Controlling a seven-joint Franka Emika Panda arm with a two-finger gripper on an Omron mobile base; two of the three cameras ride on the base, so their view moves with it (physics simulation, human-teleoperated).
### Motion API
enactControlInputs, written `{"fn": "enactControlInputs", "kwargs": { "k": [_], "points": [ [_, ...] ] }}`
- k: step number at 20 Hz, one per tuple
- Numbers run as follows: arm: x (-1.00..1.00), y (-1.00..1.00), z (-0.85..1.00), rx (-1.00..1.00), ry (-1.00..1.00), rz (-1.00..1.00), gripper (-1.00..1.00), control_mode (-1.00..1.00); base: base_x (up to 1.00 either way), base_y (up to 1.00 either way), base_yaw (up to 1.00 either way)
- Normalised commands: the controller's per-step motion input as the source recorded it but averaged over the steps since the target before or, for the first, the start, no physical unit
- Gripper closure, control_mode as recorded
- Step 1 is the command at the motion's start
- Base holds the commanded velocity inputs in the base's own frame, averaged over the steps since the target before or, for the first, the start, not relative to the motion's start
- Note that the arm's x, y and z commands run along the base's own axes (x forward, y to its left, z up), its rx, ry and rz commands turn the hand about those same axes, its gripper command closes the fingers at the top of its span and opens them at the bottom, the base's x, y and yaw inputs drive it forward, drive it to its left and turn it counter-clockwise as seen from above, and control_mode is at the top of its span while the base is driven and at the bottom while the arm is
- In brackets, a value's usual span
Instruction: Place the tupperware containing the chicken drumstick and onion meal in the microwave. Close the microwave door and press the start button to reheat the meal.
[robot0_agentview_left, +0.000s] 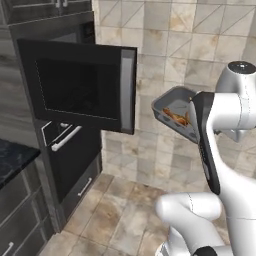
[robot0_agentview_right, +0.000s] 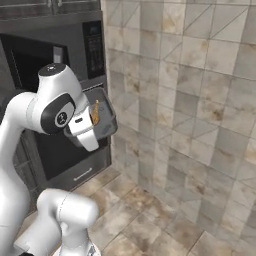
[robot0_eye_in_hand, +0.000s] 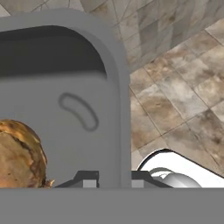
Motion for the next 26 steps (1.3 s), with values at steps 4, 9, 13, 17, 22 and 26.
{"fn": "enactControlInputs", "kwargs": {
  "k": [4, 9, 13, 17, 22, 26],
  "points": [
    [0.0, 0.0, 0.0, 0.0, 0.0, 0.0, 1.0, 1.0, 0.16, -0.54, 0.35],
    [0.0, 0.0, 0.0, 0.0, 0.0, 0.0, 1.0, 1.0, 0.08, -0.67, 0.33],
    [0.0, 0.0, 0.0, 0.0, 0.0, 0.0, 1.0, 1.0, 0.06, -0.73, 0.31],
    [0.0, 0.0, 0.0, 0.0, 0.0, 0.0, 1.0, 1.0, 0.15, -0.64, 0.31],
    [0.0, 0.0, 0.0, 0.0, 0.0, 0.0, 1.0, 1.0, 0.32, -0.32, 0.29],
    [0.0, 0.0, 0.0, 0.0, 0.0, 0.0, 1.0, 1.0, 0.52, -0.19, 0.26]
  ]
}}
